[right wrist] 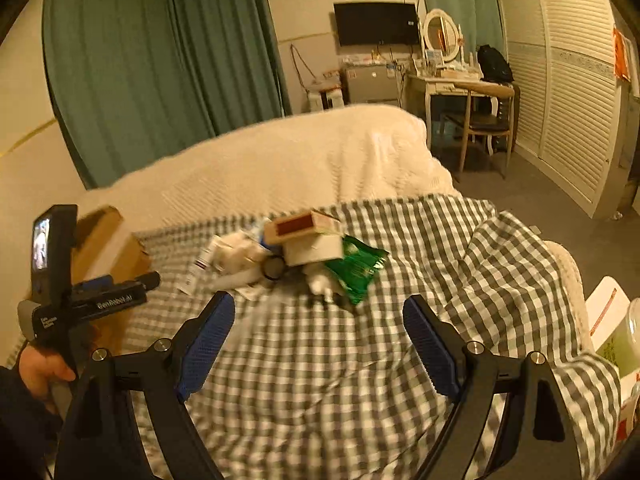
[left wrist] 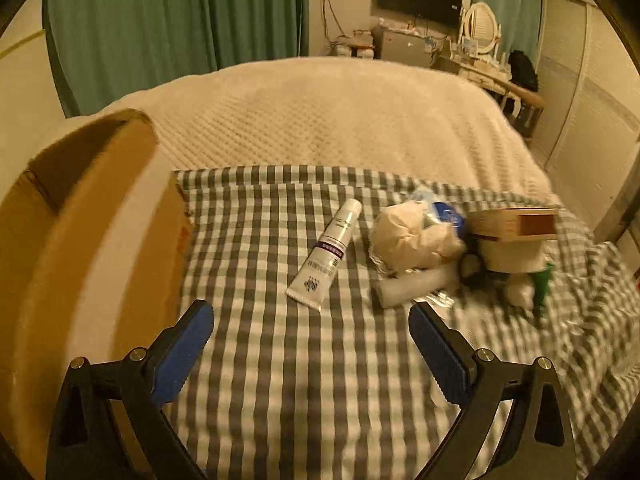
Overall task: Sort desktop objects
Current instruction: 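Grasp white BOP tube with left tool while right tool grasps green snack bag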
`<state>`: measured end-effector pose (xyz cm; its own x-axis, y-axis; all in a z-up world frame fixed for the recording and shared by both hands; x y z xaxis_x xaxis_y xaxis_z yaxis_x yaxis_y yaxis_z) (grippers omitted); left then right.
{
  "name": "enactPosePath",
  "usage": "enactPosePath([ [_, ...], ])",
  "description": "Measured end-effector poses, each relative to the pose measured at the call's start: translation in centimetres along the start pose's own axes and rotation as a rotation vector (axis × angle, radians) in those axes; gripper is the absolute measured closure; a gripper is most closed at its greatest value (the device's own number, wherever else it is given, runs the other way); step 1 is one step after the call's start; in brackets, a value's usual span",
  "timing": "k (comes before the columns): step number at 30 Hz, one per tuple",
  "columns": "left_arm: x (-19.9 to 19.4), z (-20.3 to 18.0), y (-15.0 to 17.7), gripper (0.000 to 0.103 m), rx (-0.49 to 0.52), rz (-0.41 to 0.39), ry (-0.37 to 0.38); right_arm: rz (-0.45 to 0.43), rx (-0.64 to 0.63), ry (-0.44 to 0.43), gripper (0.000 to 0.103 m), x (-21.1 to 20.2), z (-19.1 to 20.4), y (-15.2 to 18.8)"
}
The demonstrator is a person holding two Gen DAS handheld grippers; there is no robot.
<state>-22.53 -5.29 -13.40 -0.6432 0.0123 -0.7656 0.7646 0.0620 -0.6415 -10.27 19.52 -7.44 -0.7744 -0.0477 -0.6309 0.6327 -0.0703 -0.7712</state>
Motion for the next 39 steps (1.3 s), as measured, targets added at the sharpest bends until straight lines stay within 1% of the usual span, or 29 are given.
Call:
enactPosePath([
  [2,2.0,-0.1,-0.6,0.003,0.015,0.009,-0.017,0.029,-0.015,-0.006,0.017,1.9,-0.4,-0.3],
  [4,4.1,0.2,-1.5,0.003,0.017,-0.002,-0.04,0.064,-0.028,-0.014,0.017,4.2,-1.1,-0.8],
  [6,5.8,0.6,-2.1,0.003,0.011,-0.007,-0.035,0.088,-0.036,-0.008,0.017,6.5,-1.8,-1.5],
  [10,8.7,1.5,-1.1,0.003,0.013,-0.028,-0.029,0.121,-0.042,0.017,0.018,11.1,-3.1,-2.1],
  [12,10.2,1.8,-0.4,0.003,0.011,0.007,-0.035,0.151,-0.043,0.013,0.021,13.5,-3.5,-1.4],
  [13,10.8,1.8,-0.3,0.003,0.008,0.023,-0.026,0.167,-0.044,0.006,0.022,14.3,-3.6,-1.1],
  [14,11.0,1.8,-0.4,0.003,0.007,0.023,-0.025,0.186,-0.065,0.002,0.022,15.5,-3.5,-0.7],
  [18,11.4,1.4,-0.7,0.003,0.04,0.014,-0.016,0.235,-0.135,0.018,0.022,18.0,-2.9,0.1],
  [22,11.6,1.4,-0.7,0.003,0.029,0.02,0.007,0.221,-0.084,0.016,0.022,19.1,-3.5,-0.7],
  [27,11.7,1.4,-0.8,0.006,0.04,0.02,0.015,0.215,-0.012,0.008,0.022,20.6,-4.3,-0.9],
  [30,11.4,1.3,-1.0,0.016,0.053,0.014,0.012,0.212,0.021,-0.006,0.022,21.0,-4.5,-0.9],
  [32,11.3,1.3,-1.2,0.033,0.065,0.009,0.019,0.224,0.03,0.003,0.023,21.2,-5.1,-0.7],
  [33,11.2,1.1,-1.1,0.038,0.075,0.007,0.021,0.234,0.028,0.019,0.024,21.3,-5.4,-0.4],
  [34,11.0,0.9,-1.1,0.05,0.088,0.005,0.026,0.24,0.023,0.025,0.027,21.4,-5.6,-0.2],
  [35,11.0,0.8,-1.2,0.06,0.101,0.002,0.027,0.247,0.02,0.029,0.03,21.4,-5.7,0.0],
  [36,10.8,0.6,-1.2,0.064,0.114,-0.004,0.027,0.263,0.011,0.043,0.036,21.6,-5.6,0.4],
  [37,10.7,0.4,-1.2,0.068,0.123,-0.009,0.026,0.271,0.003,0.052,0.045,21.7,-5.6,0.7],
  [38,10.6,0.5,-1.2,0.07,0.124,-0.013,0.026,0.274,-0.006,0.062,0.05,21.7,-5.5,0.8],
  [39,10.7,0.6,-1.5,0.071,0.119,-0.014,0.028,0.271,-0.011,0.069,0.059,21.6,-5.6,0.8],
])
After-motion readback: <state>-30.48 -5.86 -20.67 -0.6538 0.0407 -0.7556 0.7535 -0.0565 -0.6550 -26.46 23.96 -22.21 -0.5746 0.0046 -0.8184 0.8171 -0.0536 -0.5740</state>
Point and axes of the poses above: each gripper's, at about its wrist camera, not at the fingertips, and x roughly the way its jaws point, z to its left, y to its underside, the point moved 5 cm from there along x, roughly the way its jaws point, and after that the axes turned 5 degrees about -x, right-handed, at the moved point
